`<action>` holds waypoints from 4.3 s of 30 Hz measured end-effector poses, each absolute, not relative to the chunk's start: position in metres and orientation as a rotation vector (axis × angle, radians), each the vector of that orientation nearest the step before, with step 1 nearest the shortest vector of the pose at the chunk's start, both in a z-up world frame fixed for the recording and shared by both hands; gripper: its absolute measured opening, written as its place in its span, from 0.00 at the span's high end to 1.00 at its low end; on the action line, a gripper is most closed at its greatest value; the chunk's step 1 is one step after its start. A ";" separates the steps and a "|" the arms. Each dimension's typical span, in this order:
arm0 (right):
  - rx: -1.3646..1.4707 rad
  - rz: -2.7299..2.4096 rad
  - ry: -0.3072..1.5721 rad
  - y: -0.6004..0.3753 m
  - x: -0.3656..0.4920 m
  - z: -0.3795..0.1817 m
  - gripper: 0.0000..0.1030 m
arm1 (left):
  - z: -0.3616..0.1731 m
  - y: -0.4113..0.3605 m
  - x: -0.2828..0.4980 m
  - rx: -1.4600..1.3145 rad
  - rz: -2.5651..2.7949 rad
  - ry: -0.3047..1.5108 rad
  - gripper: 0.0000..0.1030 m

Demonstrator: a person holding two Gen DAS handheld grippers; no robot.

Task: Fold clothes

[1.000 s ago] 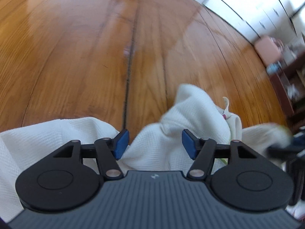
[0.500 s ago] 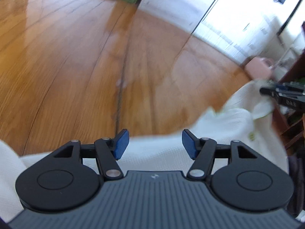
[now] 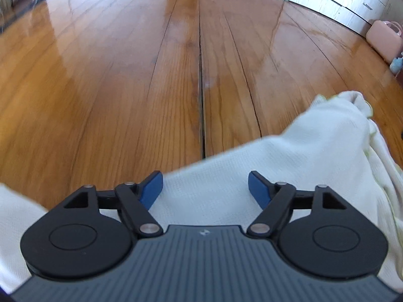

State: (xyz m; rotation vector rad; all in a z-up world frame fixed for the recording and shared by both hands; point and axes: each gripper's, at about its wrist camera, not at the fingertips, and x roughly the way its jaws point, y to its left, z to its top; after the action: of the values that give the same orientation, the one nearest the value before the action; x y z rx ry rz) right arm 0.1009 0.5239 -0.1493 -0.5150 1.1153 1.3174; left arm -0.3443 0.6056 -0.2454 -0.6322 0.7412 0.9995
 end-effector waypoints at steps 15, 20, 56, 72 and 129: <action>-0.957 1.547 0.664 0.497 -0.011 -0.183 0.94 | -0.258 0.575 -0.315 -0.426 0.844 0.931 0.11; -0.901 1.416 0.464 0.485 -0.004 -0.149 0.95 | -0.239 0.560 -0.314 -0.295 0.873 0.891 0.96; -0.355 1.330 0.922 0.380 0.041 -0.191 0.28 | -0.219 0.449 -0.327 -0.478 0.840 0.888 0.28; -0.253 1.484 1.266 0.319 -0.002 -0.219 0.22 | -0.237 0.438 -0.295 -0.463 0.764 0.986 0.27; -0.525 1.402 0.748 0.291 0.019 -0.164 0.97 | -0.178 0.464 -0.481 -0.752 1.288 0.781 0.95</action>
State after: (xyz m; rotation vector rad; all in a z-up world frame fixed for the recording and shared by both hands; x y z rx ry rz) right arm 0.0187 0.2905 -0.1637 -0.5245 0.7482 1.4015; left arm -0.4808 0.4639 -0.1782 -0.7517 0.7811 1.2882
